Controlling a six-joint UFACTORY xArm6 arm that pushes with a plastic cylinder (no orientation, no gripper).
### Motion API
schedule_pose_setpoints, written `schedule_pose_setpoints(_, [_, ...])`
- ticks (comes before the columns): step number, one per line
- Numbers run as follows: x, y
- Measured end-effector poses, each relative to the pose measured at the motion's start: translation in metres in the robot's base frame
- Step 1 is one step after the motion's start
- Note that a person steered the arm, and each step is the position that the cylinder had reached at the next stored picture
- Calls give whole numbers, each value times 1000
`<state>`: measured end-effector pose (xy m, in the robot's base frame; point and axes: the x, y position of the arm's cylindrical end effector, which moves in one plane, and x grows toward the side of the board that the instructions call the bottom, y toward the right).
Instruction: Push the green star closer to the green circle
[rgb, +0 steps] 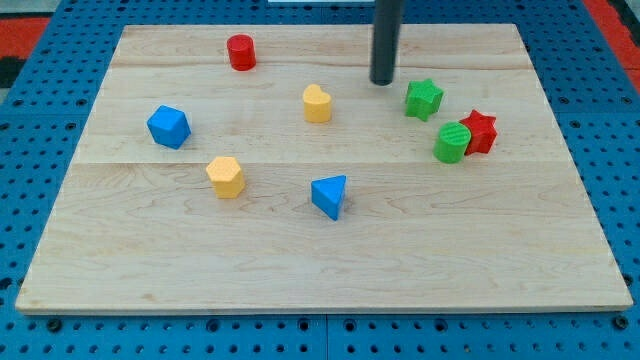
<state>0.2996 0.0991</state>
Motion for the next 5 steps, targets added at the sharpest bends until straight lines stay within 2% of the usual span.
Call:
schedule_pose_setpoints(1, [1,33])
schedule_pose_setpoints(3, [52,21])
schedule_pose_setpoints(5, [61,32])
